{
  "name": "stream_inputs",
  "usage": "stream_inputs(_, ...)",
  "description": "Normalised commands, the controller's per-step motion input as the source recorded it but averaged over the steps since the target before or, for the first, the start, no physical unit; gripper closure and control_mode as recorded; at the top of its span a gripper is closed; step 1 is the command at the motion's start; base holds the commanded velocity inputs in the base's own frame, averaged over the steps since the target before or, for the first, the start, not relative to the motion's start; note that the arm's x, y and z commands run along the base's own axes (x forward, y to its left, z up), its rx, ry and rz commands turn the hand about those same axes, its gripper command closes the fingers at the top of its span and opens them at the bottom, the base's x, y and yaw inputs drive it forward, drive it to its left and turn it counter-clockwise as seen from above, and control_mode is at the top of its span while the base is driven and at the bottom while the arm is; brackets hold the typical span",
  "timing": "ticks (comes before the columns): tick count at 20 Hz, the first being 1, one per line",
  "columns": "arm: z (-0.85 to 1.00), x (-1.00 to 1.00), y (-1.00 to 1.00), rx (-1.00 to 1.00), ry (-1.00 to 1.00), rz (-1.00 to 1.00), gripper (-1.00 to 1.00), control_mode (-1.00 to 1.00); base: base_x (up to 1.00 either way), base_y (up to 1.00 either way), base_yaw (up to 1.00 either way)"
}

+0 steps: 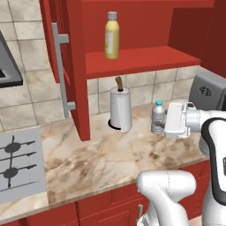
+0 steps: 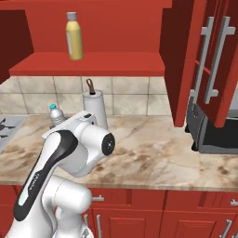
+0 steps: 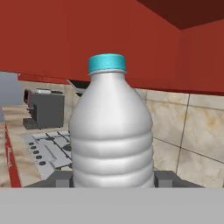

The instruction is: Sort all alcoholic drinks to one cabinet, and non-alcoholic drinks to the other.

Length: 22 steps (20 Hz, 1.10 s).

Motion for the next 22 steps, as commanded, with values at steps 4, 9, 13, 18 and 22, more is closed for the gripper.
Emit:
stream_inputs(4,0.00,0.00,0.00,0.00,0.00,0.00,1.00,1.00,0.71,0.23,0.00)
stream_inputs(9,0.00,0.00,0.00,0.00,0.00,0.00,1.00,1.00,0.64,0.30,0.00)
stream_inputs(13,0.00,0.00,0.04,0.00,0.00,0.00,1.00,-1.00,0.07,0.06,0.00)
stream_inputs(18,0.43,0.20,0.04,-0.05,0.00,-0.04,1.00,-1.00,0.00,0.00,0.00)
stream_inputs(22,0.56,0.33,0.00,-0.07,0.01,-0.05,1.00,-1.00,0.00,0.00,0.00)
